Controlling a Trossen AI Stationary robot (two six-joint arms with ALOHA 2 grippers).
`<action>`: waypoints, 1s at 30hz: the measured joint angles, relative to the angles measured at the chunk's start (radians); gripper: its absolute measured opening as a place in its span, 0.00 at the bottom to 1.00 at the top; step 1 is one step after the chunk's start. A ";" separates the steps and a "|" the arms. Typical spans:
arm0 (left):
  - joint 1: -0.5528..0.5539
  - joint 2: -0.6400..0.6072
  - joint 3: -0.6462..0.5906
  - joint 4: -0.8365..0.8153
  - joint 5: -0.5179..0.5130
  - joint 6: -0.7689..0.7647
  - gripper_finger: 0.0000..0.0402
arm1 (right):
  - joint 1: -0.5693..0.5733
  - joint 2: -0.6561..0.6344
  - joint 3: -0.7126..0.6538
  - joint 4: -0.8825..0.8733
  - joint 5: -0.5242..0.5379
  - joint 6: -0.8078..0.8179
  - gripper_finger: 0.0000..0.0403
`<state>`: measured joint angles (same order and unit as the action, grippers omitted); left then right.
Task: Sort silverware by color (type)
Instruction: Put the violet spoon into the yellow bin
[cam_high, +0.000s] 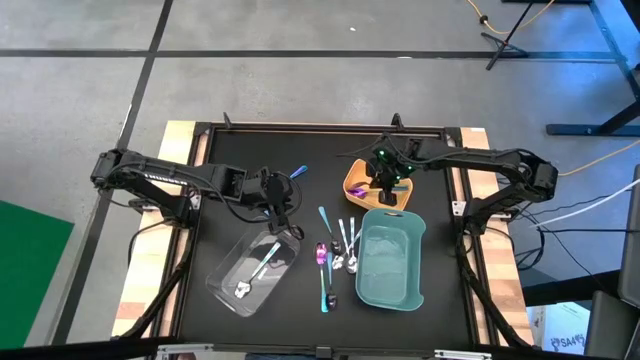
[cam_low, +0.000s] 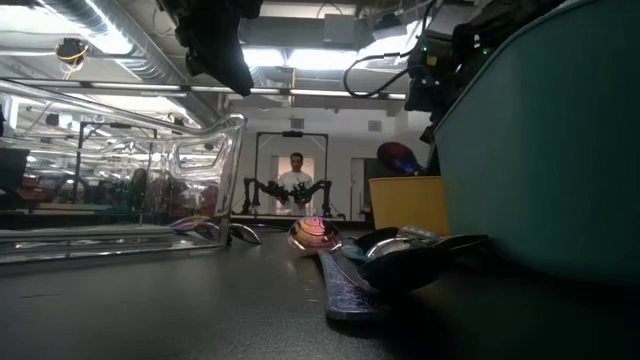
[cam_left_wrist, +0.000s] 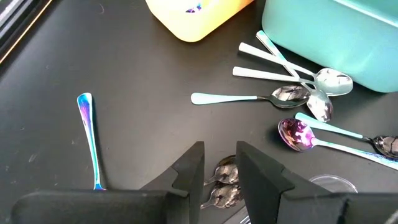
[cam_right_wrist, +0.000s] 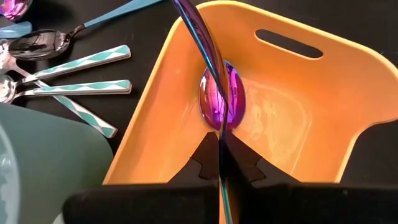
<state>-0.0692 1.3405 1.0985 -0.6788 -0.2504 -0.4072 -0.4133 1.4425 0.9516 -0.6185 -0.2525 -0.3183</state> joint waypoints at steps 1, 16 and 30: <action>0.000 0.000 0.000 0.000 0.000 0.000 0.22 | 0.000 0.000 0.000 0.000 0.005 0.000 0.00; 0.000 0.000 0.000 0.000 0.000 0.000 0.22 | 0.000 0.000 0.000 0.012 0.057 0.068 0.00; 0.000 0.000 0.000 0.000 0.000 -0.002 0.22 | 0.000 0.000 0.073 -0.091 0.052 0.105 0.00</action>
<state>-0.0692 1.3404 1.0985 -0.6788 -0.2504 -0.4089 -0.4129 1.4425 1.0246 -0.7092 -0.2008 -0.2134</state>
